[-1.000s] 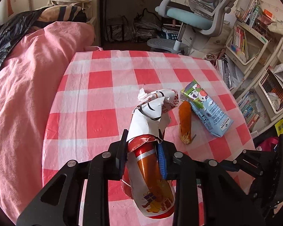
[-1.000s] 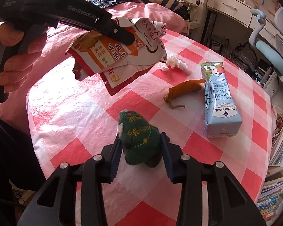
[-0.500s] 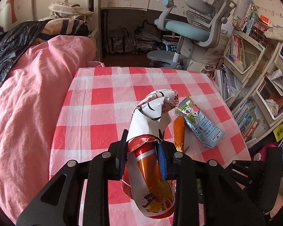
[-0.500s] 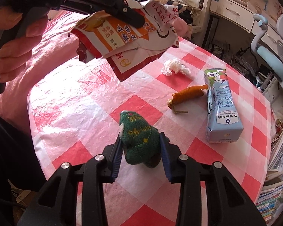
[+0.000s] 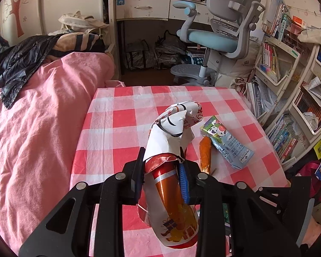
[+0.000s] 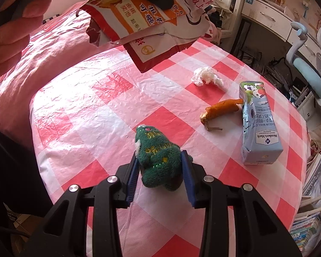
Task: Collect trash
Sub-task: 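Hold the snack bag in the left tool while the right tool holds the green plush toy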
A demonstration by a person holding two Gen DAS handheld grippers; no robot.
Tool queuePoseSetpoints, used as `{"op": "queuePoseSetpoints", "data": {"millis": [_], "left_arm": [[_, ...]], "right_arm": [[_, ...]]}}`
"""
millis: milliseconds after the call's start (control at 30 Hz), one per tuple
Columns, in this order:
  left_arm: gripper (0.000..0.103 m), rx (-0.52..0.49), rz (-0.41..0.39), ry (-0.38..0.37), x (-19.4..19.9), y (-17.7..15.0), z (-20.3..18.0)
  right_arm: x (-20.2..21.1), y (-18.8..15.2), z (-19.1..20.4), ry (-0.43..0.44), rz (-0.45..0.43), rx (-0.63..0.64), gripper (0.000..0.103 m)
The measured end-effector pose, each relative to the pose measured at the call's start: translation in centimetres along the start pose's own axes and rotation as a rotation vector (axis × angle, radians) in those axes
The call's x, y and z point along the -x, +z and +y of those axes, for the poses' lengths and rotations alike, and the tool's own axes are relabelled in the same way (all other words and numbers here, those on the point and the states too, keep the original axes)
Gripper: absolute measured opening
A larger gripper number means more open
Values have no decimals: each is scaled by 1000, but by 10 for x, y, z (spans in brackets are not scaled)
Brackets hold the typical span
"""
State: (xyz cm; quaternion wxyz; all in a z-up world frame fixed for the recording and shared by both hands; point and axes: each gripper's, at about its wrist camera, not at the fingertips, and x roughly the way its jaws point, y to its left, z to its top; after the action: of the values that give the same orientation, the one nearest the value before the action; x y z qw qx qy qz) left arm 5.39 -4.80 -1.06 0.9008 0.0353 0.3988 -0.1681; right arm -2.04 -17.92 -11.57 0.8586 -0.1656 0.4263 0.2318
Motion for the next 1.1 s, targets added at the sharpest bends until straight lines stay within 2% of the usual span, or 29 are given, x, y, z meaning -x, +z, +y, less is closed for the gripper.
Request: {"op": "queuePoseSetpoints", "data": {"millis": [900, 1100], "left_arm": [[28, -8, 11, 15, -1, -2, 1], [28, -14, 19, 20, -8, -1, 0]], "right_arm": [[5, -4, 0, 0, -7, 26, 39], [2, -5, 0, -6, 0, 39, 43]]}}
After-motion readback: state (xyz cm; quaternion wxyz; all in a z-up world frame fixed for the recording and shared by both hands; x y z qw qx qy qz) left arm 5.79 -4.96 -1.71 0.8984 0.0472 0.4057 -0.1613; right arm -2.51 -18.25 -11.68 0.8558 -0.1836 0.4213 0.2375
